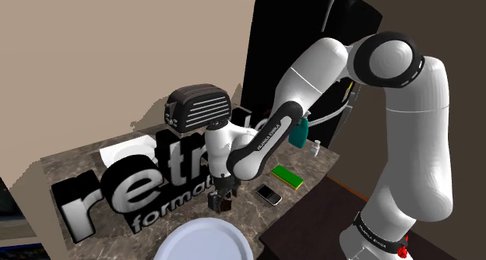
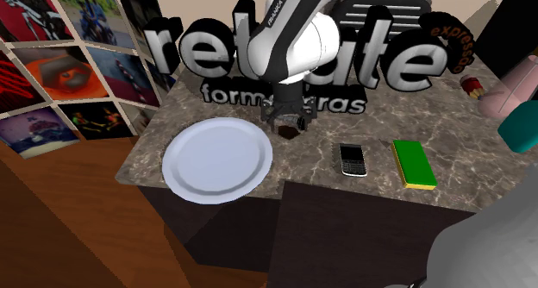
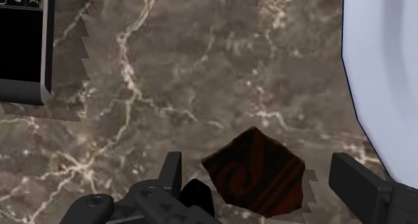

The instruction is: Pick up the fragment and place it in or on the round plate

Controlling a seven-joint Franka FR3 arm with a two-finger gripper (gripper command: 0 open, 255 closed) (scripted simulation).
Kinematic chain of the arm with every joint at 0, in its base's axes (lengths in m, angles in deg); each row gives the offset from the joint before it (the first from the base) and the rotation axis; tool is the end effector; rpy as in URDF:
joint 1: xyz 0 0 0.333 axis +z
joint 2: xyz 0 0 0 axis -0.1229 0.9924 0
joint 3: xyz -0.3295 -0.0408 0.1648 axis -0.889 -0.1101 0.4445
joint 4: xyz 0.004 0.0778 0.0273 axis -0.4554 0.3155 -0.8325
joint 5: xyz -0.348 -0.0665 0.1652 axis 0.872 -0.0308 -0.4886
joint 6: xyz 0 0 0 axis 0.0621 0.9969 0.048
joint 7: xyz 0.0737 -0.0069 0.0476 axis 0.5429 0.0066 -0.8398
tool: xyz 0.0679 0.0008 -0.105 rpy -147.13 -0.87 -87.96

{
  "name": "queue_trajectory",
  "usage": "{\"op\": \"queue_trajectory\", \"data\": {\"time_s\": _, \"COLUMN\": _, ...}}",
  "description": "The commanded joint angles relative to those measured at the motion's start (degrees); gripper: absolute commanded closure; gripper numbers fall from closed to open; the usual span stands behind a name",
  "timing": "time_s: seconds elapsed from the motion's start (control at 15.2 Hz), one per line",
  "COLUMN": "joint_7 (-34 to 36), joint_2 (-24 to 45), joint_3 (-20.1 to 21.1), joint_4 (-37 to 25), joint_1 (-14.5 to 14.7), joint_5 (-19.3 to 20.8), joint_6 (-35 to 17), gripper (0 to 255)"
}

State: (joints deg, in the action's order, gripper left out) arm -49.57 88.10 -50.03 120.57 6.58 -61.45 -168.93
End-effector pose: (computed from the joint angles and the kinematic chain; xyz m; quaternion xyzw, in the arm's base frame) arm 0.4534 0.2832 0.2006 0.9924 0.0812 -0.0763 0.0521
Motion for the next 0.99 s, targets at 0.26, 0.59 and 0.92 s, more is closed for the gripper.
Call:
{"op": "queue_trajectory", "data": {"time_s": 0.26, "joint_7": 0.44, "joint_2": 1.13, "joint_3": -0.43, "joint_4": -0.09, "joint_1": 0.29, "joint_5": 0.62, "joint_6": -0.99, "gripper": 0}}
{"op": "queue_trajectory", "data": {"time_s": 0.59, "joint_7": 0.43, "joint_2": 1.12, "joint_3": -0.43, "joint_4": -0.09, "joint_1": 0.29, "joint_5": 0.62, "joint_6": -0.99, "gripper": 255}}
{"op": "queue_trajectory", "data": {"time_s": 0.92, "joint_7": 0.42, "joint_2": 1.12, "joint_3": -0.43, "joint_4": -0.09, "joint_1": 0.29, "joint_5": 0.62, "joint_6": -0.99, "gripper": 255}}
